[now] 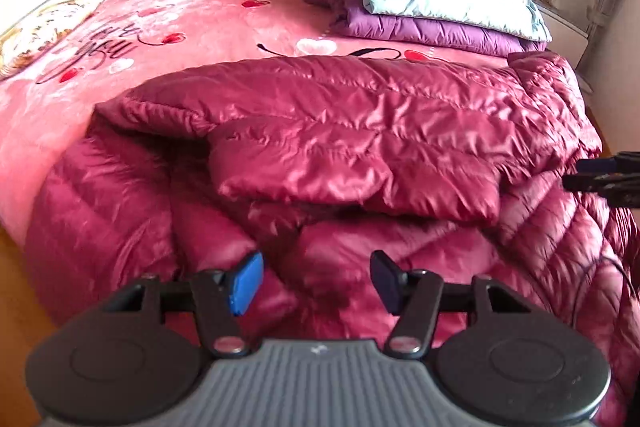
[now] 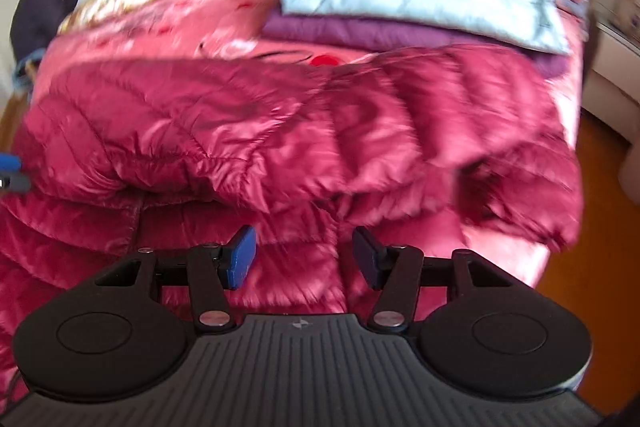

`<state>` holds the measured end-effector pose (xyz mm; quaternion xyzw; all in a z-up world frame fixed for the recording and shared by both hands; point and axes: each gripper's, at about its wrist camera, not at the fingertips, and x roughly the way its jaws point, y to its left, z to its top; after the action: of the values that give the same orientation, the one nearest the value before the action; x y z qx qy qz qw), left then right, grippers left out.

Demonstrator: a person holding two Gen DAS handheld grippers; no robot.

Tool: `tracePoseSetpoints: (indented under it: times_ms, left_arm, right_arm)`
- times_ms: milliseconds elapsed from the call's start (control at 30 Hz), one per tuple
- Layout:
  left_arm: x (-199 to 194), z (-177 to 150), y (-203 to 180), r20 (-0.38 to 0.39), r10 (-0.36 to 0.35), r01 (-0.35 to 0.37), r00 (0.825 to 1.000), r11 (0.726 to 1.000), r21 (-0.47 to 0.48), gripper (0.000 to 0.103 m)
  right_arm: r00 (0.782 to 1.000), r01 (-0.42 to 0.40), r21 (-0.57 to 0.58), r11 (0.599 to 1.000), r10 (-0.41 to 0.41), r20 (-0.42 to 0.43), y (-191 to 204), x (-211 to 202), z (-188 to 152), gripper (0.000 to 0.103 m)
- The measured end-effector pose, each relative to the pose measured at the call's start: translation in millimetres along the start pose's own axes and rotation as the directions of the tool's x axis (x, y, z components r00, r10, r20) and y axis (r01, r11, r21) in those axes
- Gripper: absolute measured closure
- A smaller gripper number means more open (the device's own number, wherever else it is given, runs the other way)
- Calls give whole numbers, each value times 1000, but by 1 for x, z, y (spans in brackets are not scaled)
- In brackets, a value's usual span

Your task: Fold large clothes

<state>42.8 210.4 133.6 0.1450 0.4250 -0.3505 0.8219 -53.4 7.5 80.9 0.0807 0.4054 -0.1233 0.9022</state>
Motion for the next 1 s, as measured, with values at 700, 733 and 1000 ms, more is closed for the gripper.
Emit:
tracePoseSetpoints:
  times_ms: [700, 733, 1000]
  left_arm:
    - [58, 121, 57, 250, 164, -113, 954, 972, -206, 44]
    - [64, 124, 62, 247, 199, -141, 948, 962, -235, 44]
    - [83, 110, 75, 226, 269, -196, 936, 934, -300, 44]
  right_arm:
    - [980, -25, 41, 999, 16, 198, -7, 83, 167, 4]
    - [978, 2, 35, 999, -9, 209, -4, 88, 171, 3]
    - [935, 161, 24, 987, -161, 317, 15, 91, 148, 2]
